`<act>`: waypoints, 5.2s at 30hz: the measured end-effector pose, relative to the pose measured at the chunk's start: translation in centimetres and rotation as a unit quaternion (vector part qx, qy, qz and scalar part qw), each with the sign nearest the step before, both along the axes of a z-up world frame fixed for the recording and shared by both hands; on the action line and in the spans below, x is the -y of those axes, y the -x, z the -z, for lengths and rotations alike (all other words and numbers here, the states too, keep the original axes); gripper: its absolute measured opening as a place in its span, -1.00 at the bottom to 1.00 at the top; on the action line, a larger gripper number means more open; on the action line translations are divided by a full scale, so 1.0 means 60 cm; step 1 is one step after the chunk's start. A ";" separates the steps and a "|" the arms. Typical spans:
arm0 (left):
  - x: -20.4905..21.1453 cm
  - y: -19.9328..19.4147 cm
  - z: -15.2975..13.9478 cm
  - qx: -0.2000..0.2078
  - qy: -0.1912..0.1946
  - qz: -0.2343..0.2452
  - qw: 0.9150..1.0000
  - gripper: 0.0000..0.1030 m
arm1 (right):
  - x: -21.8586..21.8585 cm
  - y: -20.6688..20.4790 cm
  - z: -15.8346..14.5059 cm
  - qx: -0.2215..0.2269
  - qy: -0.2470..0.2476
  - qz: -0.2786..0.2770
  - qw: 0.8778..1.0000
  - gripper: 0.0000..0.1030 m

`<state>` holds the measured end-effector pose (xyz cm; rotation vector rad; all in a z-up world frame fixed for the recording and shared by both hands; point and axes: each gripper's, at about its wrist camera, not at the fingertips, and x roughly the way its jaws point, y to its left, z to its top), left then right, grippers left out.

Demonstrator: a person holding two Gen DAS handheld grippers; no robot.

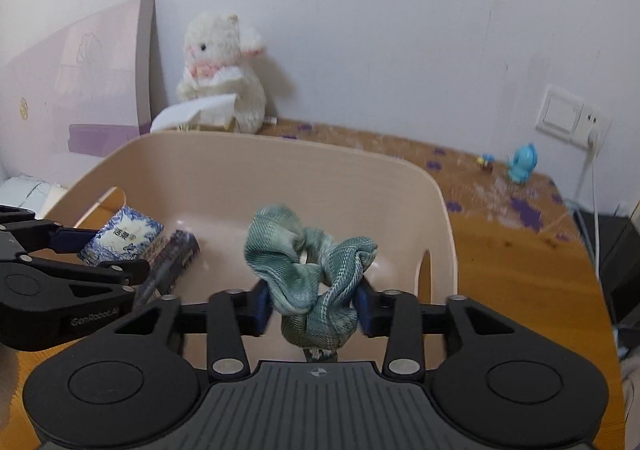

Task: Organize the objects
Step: 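Carry tissue pack and scrunchie into the basket and release both, then grasp the white card box with the left tool while the right grasps the black box, then lower both boxes into the basket and open both tools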

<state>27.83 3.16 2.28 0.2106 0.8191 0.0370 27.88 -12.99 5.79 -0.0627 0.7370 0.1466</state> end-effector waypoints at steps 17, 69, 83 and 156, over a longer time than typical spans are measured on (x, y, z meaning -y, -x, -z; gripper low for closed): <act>-0.023 0.110 -0.075 0.060 0.025 -0.004 0.998 0.70 | 0.038 0.115 -0.087 0.058 -0.030 -0.010 0.998 1.00; 0.077 0.206 0.096 -0.021 0.067 -0.002 0.998 0.77 | 0.088 0.214 0.129 -0.093 -0.012 0.009 0.996 1.00; 0.078 0.194 0.107 -0.037 0.065 -0.016 0.997 0.78 | 0.063 0.208 0.133 -0.090 -0.007 0.000 0.996 1.00; -0.066 0.242 -0.098 0.092 0.090 -0.011 0.992 -0.38 | 0.059 0.223 -0.053 0.076 -0.066 -0.021 0.995 -0.43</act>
